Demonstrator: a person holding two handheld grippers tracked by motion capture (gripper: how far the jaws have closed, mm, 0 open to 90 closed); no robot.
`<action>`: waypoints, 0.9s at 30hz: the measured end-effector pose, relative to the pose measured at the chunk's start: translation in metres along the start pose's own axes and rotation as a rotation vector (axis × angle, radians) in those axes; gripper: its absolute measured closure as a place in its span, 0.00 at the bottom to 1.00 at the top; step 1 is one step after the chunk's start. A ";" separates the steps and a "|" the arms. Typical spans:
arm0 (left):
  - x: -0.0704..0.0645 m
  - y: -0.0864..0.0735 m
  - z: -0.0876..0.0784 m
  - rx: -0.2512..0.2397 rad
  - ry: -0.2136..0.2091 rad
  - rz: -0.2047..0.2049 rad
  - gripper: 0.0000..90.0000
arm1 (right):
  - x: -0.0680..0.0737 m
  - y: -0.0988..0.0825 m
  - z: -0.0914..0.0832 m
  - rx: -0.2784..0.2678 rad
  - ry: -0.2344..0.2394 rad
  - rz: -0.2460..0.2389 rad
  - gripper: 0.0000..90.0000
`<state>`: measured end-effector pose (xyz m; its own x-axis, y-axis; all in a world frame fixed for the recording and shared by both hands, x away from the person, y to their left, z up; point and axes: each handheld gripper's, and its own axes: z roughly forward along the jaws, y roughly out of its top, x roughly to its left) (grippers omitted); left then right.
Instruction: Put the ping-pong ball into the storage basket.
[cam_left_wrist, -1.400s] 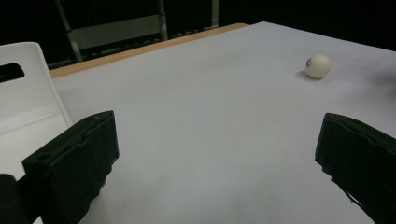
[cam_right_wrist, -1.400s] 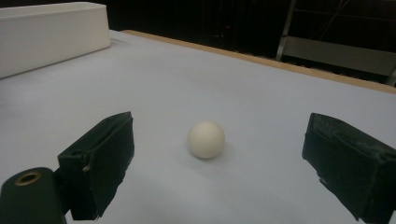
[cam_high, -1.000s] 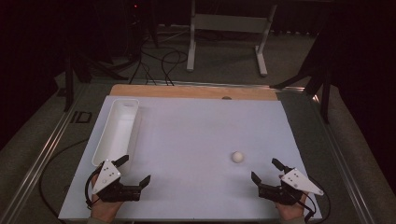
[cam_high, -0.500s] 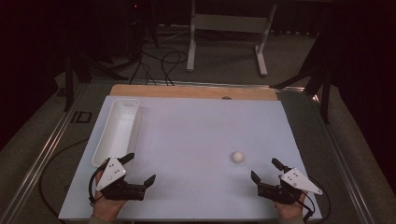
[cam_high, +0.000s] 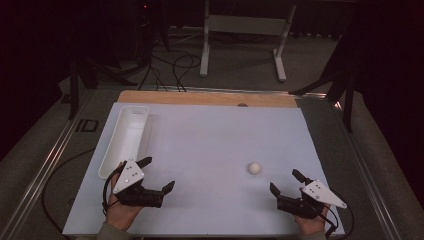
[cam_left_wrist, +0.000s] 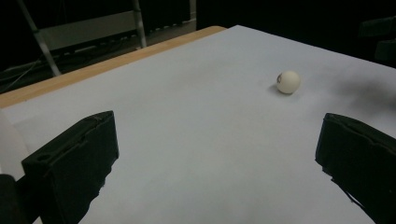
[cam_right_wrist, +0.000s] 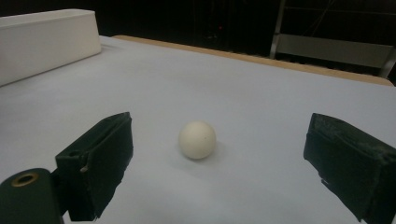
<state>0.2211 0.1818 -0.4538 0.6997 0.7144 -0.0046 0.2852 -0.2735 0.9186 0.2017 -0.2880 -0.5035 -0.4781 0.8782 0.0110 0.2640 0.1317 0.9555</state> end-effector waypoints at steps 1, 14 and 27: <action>-0.001 0.002 0.001 0.001 -0.004 0.003 0.00 | 0.000 0.000 0.000 0.000 0.000 -0.001 0.09; -0.005 0.024 0.013 0.007 -0.047 0.049 0.00 | 0.000 0.000 0.001 0.005 -0.003 0.000 0.09; -0.005 0.038 0.025 0.006 -0.077 0.072 0.00 | -0.001 0.000 0.000 0.011 0.000 0.013 0.09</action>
<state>0.2449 0.1518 -0.4283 0.7665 0.6416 0.0308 0.2360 -0.3259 0.9155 0.2023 -0.2892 -0.5031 -0.4741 0.8801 0.0237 0.2797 0.1251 0.9519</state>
